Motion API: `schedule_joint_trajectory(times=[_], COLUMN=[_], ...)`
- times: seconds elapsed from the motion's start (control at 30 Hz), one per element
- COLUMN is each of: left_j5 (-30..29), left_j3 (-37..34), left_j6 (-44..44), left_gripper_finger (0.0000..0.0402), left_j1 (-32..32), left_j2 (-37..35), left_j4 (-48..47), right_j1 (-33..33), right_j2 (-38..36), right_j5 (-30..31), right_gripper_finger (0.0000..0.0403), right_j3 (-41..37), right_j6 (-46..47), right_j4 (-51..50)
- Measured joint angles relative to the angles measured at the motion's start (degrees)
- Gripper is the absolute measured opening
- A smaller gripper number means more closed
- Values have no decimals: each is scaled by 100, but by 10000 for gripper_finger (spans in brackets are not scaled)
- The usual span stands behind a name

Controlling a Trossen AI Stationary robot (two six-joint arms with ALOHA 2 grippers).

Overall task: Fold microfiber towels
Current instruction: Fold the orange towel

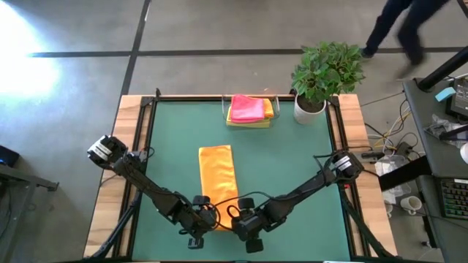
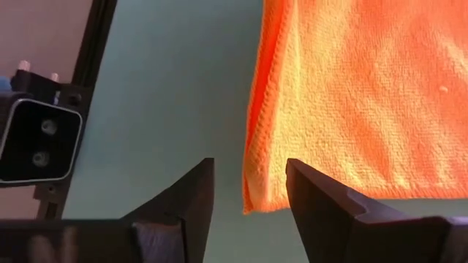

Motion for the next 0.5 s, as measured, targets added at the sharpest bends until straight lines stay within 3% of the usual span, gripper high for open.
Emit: schedule_joint_trajectory(times=[0.5], left_j5=[6], left_j3=[0], left_j6=[2], left_gripper_finger=[4], left_j1=[11], left_j2=[0], left_j4=[2], right_j1=[0], right_j2=[11], right_j5=[160], right_gripper_finger=[150], right_j3=[-477], right_j6=[7], right_j4=[590])
